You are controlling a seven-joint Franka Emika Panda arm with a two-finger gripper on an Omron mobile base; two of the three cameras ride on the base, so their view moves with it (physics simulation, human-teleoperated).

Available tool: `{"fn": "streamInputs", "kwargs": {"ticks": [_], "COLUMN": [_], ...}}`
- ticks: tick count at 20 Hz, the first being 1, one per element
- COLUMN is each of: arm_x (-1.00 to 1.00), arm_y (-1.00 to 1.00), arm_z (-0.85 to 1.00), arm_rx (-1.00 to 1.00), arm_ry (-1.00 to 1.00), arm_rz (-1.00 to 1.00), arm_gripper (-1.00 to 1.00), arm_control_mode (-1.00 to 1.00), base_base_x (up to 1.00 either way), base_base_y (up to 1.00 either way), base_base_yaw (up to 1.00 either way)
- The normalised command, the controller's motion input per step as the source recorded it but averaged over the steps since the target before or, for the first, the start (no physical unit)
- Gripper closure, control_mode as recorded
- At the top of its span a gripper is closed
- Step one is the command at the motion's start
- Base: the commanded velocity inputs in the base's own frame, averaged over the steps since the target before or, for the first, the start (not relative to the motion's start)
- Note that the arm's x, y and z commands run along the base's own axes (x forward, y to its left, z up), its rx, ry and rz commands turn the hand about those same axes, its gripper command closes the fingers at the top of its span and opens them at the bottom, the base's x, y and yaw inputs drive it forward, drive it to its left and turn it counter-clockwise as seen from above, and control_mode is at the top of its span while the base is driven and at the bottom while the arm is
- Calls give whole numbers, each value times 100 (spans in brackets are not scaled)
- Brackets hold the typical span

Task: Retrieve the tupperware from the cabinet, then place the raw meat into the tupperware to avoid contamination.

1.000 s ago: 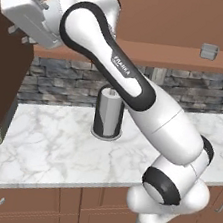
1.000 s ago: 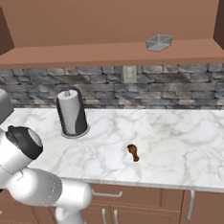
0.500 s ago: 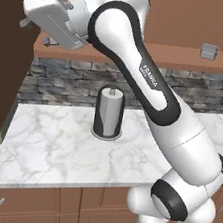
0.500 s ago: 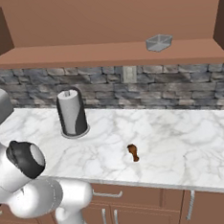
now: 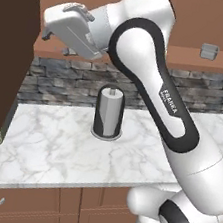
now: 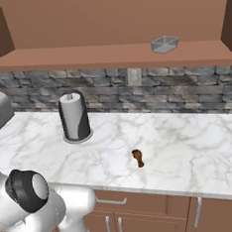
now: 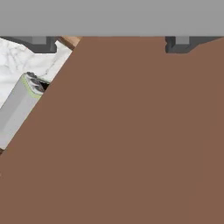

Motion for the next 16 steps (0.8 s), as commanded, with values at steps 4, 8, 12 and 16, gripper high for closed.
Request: {"fn": "streamInputs", "kwargs": {"ticks": [4,8,12,16], "arm_x": [-18,-18,-13,-9], "arm_y": [-29,-34,-35,-42], "arm_z": [0,3,0,14], "arm_rx": [-3,-5,-7,-4], "arm_ry": [0,0,0,1], "arm_rz": [-10,-8,-8,-8], "arm_gripper": [-100,-100,-100,-100], "arm_control_mode": [-100,-100,-100,-100], "base_base_x": [0,0,0,0], "base_base_y": [0,0,0,0], "base_base_yaw": [0,0,0,0]}}
